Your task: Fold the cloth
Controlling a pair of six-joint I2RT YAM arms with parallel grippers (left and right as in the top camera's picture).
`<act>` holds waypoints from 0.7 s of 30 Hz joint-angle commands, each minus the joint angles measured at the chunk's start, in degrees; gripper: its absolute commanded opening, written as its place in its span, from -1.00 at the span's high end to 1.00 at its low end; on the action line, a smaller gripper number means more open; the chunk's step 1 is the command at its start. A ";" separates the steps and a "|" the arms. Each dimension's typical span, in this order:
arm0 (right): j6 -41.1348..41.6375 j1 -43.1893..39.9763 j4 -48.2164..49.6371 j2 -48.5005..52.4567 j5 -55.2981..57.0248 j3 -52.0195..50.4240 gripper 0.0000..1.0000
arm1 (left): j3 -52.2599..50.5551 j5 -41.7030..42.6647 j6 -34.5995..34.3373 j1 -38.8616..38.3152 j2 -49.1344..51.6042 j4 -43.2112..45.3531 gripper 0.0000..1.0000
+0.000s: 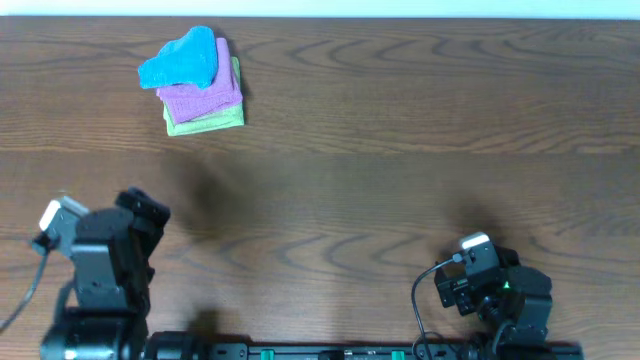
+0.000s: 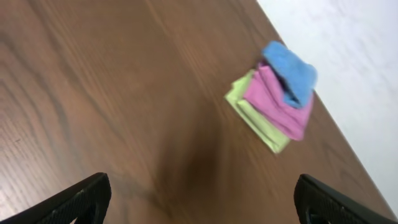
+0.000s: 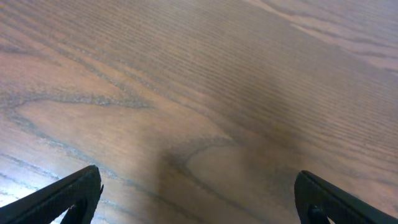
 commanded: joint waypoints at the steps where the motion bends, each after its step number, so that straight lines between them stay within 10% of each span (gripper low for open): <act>1: 0.68 -0.48 -0.09 -0.39 -0.39 -0.22 -0.98 | -6.67 -1.01 7.23 1.60 -3.23 4.42 -0.91; 9: 0.68 -0.48 -0.09 -0.39 -0.37 -0.22 -0.98 | -20.09 8.44 37.48 1.66 -14.29 15.96 -0.90; 21: 0.68 -0.48 -0.09 -0.39 -0.39 -0.22 -0.99 | -35.58 18.56 53.27 1.66 -30.60 10.71 -0.90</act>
